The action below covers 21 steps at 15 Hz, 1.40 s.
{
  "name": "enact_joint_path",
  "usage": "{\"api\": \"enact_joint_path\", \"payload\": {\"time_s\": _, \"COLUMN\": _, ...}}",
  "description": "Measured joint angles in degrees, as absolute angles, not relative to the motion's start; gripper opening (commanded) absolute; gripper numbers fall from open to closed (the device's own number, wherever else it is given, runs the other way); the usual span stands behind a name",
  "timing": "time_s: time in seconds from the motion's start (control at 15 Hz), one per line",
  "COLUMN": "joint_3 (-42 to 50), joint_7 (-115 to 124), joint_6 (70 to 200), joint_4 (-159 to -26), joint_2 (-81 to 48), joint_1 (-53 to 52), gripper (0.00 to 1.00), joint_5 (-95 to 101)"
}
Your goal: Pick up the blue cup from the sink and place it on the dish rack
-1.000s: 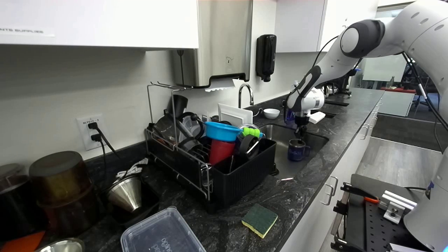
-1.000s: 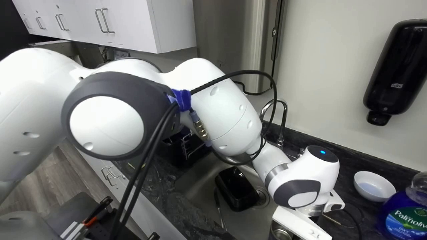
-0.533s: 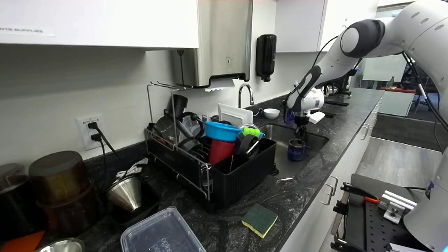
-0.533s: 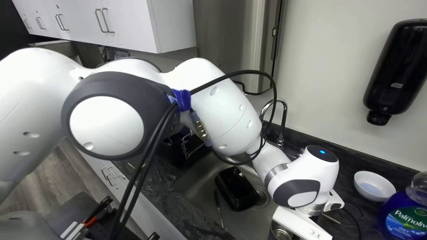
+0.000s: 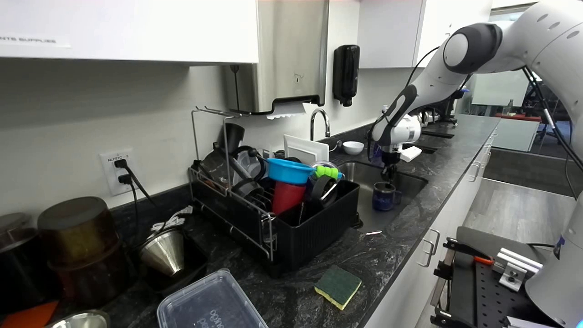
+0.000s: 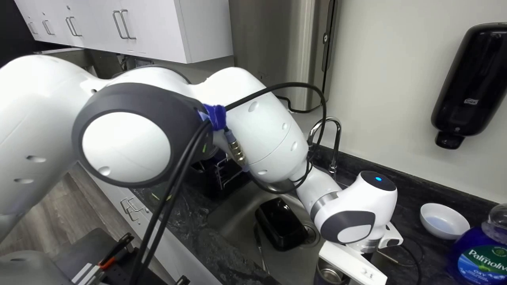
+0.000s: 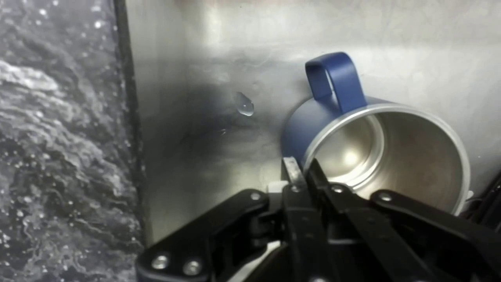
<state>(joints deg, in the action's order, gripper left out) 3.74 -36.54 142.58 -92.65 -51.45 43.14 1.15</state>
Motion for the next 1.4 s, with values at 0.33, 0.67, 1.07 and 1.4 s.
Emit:
{"api": "enact_joint_path", "payload": {"time_s": 0.33, "joint_3": 3.6, "joint_7": -33.6, "joint_6": 142.6, "joint_4": -93.9, "joint_2": -50.8, "joint_1": 43.1, "gripper": 0.02, "joint_5": 0.5}}
{"api": "enact_joint_path", "payload": {"time_s": 0.67, "joint_3": 3.6, "joint_7": -26.1, "joint_6": 142.6, "joint_4": -96.6, "joint_2": -49.4, "joint_1": 42.4, "gripper": 0.02, "joint_5": -1.6}}
{"api": "enact_joint_path", "payload": {"time_s": 1.07, "joint_3": 3.1, "joint_7": -23.5, "joint_6": 142.6, "joint_4": -100.8, "joint_2": -47.2, "joint_1": 41.7, "gripper": 0.02, "joint_5": -5.0}}
{"api": "enact_joint_path", "payload": {"time_s": 1.4, "joint_3": 2.5, "joint_7": -23.5, "joint_6": 142.5, "joint_4": -103.1, "joint_2": -45.7, "joint_1": 41.7, "gripper": 0.02, "joint_5": -7.2}}
